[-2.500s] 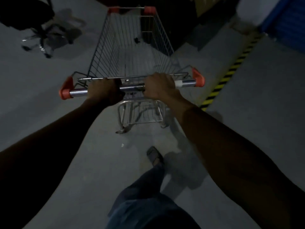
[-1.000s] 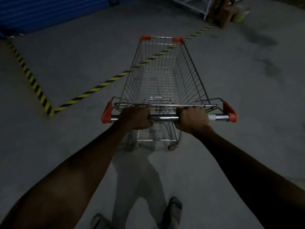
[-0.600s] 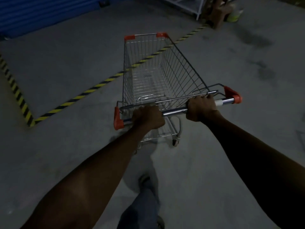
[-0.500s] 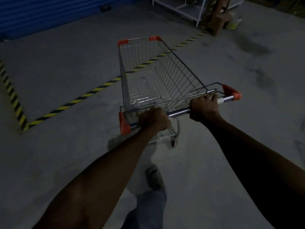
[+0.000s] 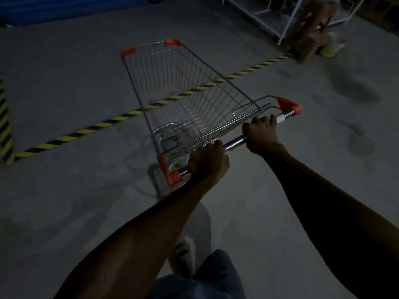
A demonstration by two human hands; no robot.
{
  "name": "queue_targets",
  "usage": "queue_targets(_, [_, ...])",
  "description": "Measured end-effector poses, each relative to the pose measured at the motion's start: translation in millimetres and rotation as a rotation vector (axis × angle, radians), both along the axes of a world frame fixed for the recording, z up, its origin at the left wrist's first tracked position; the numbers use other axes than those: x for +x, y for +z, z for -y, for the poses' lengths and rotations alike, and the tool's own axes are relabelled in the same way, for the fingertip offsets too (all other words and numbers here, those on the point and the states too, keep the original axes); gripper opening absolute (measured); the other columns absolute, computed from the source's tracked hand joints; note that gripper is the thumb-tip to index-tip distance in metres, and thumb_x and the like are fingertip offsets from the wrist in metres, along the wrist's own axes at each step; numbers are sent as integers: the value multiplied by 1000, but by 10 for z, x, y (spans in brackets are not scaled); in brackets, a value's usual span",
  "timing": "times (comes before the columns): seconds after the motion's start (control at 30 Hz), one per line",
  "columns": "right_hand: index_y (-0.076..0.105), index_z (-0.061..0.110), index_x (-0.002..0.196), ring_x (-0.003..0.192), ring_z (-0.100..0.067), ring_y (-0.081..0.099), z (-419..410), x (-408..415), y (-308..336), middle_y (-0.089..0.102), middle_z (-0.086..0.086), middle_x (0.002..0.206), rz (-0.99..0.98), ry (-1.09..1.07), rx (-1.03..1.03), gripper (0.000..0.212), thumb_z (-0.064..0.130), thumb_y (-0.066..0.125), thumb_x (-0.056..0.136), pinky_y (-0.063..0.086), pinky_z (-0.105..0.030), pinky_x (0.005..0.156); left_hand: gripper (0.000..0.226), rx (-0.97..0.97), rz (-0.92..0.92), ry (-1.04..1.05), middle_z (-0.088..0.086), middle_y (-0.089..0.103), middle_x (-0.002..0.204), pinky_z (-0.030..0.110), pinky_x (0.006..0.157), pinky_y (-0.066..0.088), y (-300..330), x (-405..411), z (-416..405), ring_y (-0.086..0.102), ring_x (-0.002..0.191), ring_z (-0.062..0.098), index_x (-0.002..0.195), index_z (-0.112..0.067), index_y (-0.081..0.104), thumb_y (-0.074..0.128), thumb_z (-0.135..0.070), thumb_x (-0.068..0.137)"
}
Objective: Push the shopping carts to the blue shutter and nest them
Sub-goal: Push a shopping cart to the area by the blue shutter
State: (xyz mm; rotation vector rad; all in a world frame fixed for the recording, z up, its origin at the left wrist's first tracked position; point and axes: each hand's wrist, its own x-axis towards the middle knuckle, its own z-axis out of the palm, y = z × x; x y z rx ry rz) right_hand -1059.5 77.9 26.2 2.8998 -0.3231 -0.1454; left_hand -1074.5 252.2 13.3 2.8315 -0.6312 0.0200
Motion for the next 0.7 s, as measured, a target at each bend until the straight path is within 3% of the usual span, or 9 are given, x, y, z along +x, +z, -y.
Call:
queue_targets(0.13, [64, 15, 107, 114, -45, 45, -32, 45, 44, 57, -17, 112, 69, 31, 29, 32, 19, 70, 76, 17, -61, 110, 27, 16, 94, -10, 5, 68, 96, 32, 65, 37, 25, 100, -108, 66, 85, 26, 109, -18, 59, 54, -39, 92])
queue_targets(0.27, [66, 13, 104, 111, -48, 46, -25, 44, 29, 58, -20, 110, 95, 26, 47, 30, 17, 69, 74, 17, -63, 108, 33, 83, 198, -49, 4, 71, 91, 35, 65, 47, -14, 178, -196, 69, 81, 30, 112, -18, 59, 59, -42, 89])
queue_targets(0.4, [67, 7, 96, 103, -53, 50, -65, 13, -103, 59, -25, 102, 112, 10, 43, 30, 13, 72, 67, 21, -70, 104, 33, 149, 221, -94, 7, 68, 66, 35, 55, 51, -174, 290, -241, 67, 58, 32, 99, -15, 64, 70, -39, 76])
queue_targets(0.6, [64, 8, 104, 109, -49, 48, 19, 683, -163, 57, -22, 109, 106, 62, 53, 33, 18, 69, 72, 15, -68, 107, 40, 174, 206, -97, 7, 70, 81, 34, 59, 48, -132, 853, -227, 68, 65, 32, 115, -14, 59, 61, -43, 88])
queue_targets(0.7, [64, 9, 109, 111, -49, 47, 70, 1189, -171, 57, -21, 112, 99, 117, 60, 35, 22, 67, 76, 16, -66, 107, 38, 175, 208, -44, 7, 69, 75, 30, 55, 43, -101, 1268, -162, 66, 57, 27, 111, -9, 60, 67, -36, 85])
